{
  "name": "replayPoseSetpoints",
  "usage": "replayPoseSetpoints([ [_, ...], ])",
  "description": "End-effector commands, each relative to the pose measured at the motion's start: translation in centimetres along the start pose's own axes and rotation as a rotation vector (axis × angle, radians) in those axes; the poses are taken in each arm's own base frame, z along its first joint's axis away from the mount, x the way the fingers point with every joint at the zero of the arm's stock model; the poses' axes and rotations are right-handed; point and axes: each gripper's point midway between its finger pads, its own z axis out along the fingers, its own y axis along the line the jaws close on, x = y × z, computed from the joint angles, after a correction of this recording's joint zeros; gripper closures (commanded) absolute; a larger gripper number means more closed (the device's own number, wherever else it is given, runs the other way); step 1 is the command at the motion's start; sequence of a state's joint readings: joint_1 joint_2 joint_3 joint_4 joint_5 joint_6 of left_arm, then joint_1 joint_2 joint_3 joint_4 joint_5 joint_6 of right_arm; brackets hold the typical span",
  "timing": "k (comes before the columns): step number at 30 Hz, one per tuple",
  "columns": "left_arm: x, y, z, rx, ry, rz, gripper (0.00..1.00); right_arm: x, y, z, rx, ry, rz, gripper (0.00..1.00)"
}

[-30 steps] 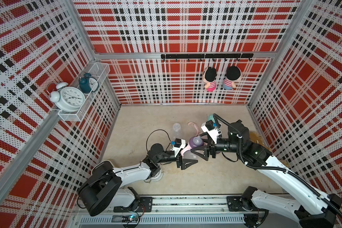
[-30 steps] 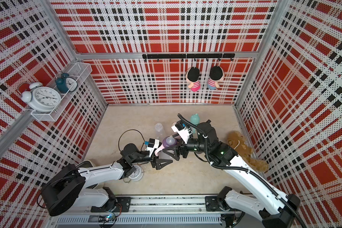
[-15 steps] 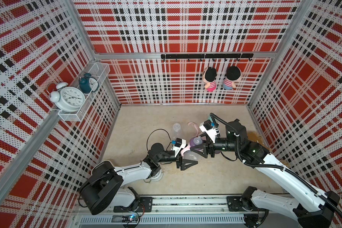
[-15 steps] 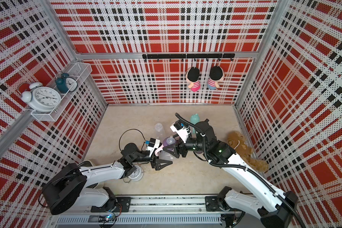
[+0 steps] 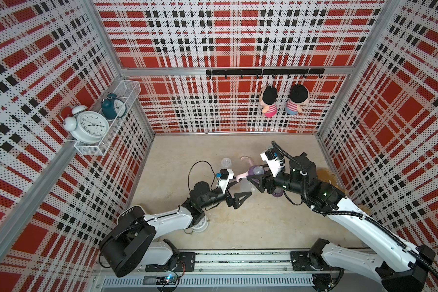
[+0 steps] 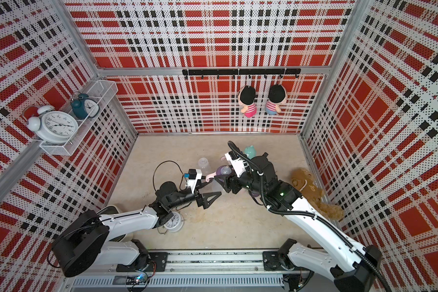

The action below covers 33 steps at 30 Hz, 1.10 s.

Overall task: Assemble the baby bottles
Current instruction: Place the baby bottle at the center of the board.

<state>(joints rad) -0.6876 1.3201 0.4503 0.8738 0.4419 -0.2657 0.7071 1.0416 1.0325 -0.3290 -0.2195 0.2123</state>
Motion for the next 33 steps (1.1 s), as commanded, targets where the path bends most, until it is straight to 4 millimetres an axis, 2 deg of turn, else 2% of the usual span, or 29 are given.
replayPoseSetpoints([
  [1, -0.6, 4.1, -1.6, -0.222, -0.023, -0.01, 0.02, -0.8, -1.8, 0.1, 0.097, -0.07, 0.013, 0.45],
  [7, -2.8, 6.3, -5.3, -0.403, -0.108, -0.013, 0.02, 1.5, -4.1, 2.4, 0.175, -0.101, 0.053, 0.44],
  [14, -3.3, 7.4, -7.5, -0.474, -0.135, -0.018, 0.02, 4.4, -5.3, 5.4, 0.197, -0.118, 0.068, 0.44],
  [21, -2.7, 7.5, -6.9, -0.457, -0.114, -0.033, 0.02, 7.1, -6.6, 7.8, 0.23, -0.127, 0.054, 0.44],
  [33, -2.0, 7.9, -6.3, -0.452, -0.088, -0.03, 0.02, 10.3, -6.5, 10.4, 0.242, -0.084, -0.041, 0.39],
])
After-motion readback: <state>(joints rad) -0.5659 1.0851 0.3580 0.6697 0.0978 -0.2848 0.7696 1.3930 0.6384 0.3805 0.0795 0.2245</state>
